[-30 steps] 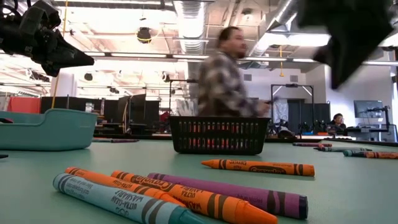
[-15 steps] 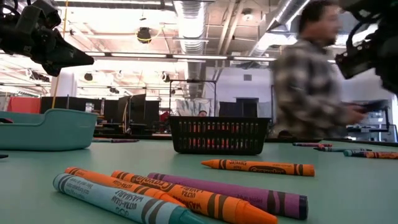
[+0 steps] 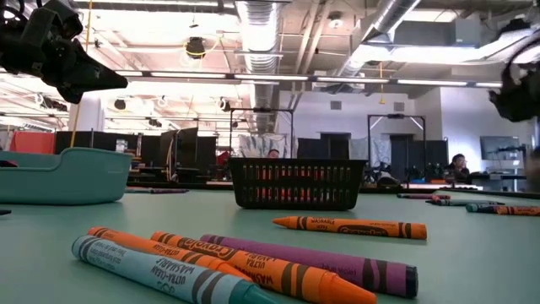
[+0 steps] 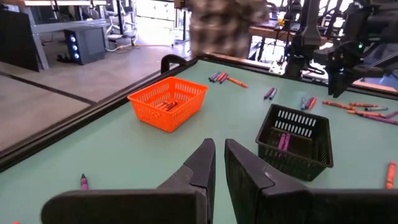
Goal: Sort crayons
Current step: Put the orange crayon into the orange bin
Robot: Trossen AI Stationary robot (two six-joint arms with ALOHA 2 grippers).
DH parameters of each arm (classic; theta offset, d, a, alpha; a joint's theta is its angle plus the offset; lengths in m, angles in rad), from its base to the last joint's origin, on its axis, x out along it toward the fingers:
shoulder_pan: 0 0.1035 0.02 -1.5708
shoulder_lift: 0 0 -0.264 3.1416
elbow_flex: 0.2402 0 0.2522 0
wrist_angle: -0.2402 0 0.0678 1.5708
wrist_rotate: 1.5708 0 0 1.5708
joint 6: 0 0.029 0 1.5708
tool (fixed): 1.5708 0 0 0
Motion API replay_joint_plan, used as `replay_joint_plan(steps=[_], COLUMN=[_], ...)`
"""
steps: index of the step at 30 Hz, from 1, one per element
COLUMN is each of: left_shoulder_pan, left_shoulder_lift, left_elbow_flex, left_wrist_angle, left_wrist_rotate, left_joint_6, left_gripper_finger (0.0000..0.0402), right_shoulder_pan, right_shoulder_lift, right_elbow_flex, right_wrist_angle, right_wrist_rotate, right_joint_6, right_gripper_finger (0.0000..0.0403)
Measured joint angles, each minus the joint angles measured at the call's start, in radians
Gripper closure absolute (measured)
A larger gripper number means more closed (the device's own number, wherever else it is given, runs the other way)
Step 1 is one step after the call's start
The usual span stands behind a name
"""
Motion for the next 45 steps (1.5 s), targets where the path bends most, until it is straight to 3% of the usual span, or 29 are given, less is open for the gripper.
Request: replay_joint_plan(steps=[12, 22, 31, 35, 45], left_shoulder_pan=[0.000, 0.000, 0.000, 0.000, 0.000], left_shoulder_lift=[0.000, 0.000, 0.000, 0.000, 0.000], left_elbow_flex=[0.000, 0.000, 0.000, 0.000, 0.000], left_wrist_angle=[0.000, 0.000, 0.000, 0.000, 0.000], left_wrist_rotate=[-0.001, -0.001, 0.000, 0.000, 0.001], left_joint_6=[0.000, 0.000, 0.000, 0.000, 0.000], left_gripper_finger=[0.0379, 0.0379, 0.0379, 0.0379, 0.0379], right_shoulder_pan=[0.088, 0.086, 0.084, 0.085, 0.047], right_shoulder_lift=[0.002, 0.148, 0.193, 0.164, 0.033], right_elbow_flex=[-0.086, -0.064, 0.025, 0.058, 0.130], right_wrist_angle=[0.148, 0.165, 0.065, 0.061, 0.071], right_wrist_rotate=[0.032, 0.032, 0.043, 0.114, 0.408], right_joint_6=[0.132, 0.117, 0.063, 0.005, -0.225], right_gripper_finger=[0.0310, 0.0311, 0.0368, 0.0396, 0.0395])
